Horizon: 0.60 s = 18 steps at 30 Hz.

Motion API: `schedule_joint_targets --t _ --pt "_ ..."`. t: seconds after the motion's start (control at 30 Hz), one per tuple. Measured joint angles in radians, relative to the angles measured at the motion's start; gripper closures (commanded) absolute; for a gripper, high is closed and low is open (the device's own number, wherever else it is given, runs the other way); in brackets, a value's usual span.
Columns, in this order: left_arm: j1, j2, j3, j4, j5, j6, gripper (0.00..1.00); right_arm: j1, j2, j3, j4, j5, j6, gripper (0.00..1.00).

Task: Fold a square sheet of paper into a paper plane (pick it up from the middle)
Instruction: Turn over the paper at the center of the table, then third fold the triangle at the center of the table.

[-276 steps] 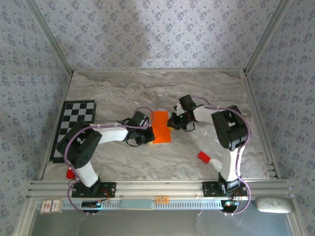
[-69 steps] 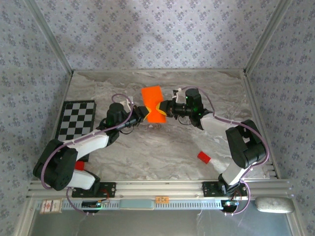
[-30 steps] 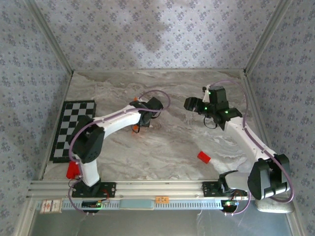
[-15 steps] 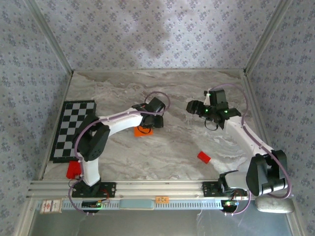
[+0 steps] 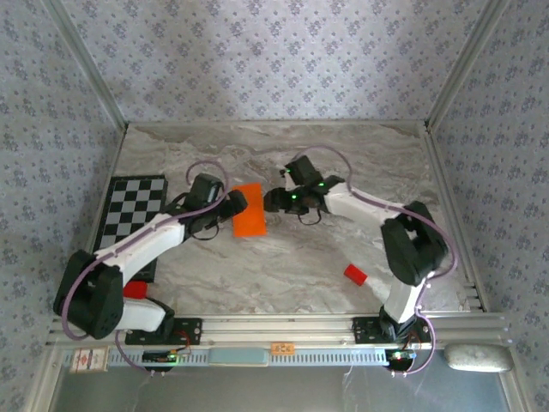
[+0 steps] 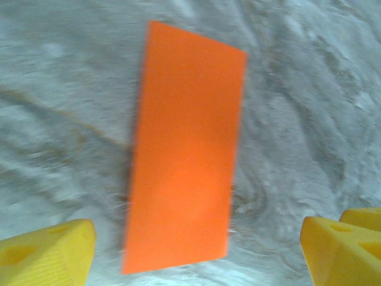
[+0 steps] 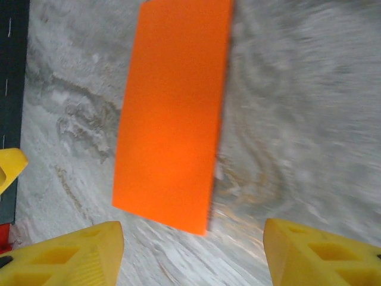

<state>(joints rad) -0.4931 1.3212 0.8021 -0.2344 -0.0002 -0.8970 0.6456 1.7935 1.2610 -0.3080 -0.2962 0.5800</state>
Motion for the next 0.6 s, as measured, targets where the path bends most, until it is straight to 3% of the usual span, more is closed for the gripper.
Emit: schedule_joint_targets --t 0.23,0.6 --pt "0.109 -0.131 -0.137 -0.008 0.000 -0.032 0.04 0.052 0.212 0.187 0.003 -0.041 0.021 0.37" --pt "0.140 -0.156 -0.169 -0.005 0.016 -0.037 0.00 0.053 0.387 0.328 -0.060 -0.060 0.029 0.39"
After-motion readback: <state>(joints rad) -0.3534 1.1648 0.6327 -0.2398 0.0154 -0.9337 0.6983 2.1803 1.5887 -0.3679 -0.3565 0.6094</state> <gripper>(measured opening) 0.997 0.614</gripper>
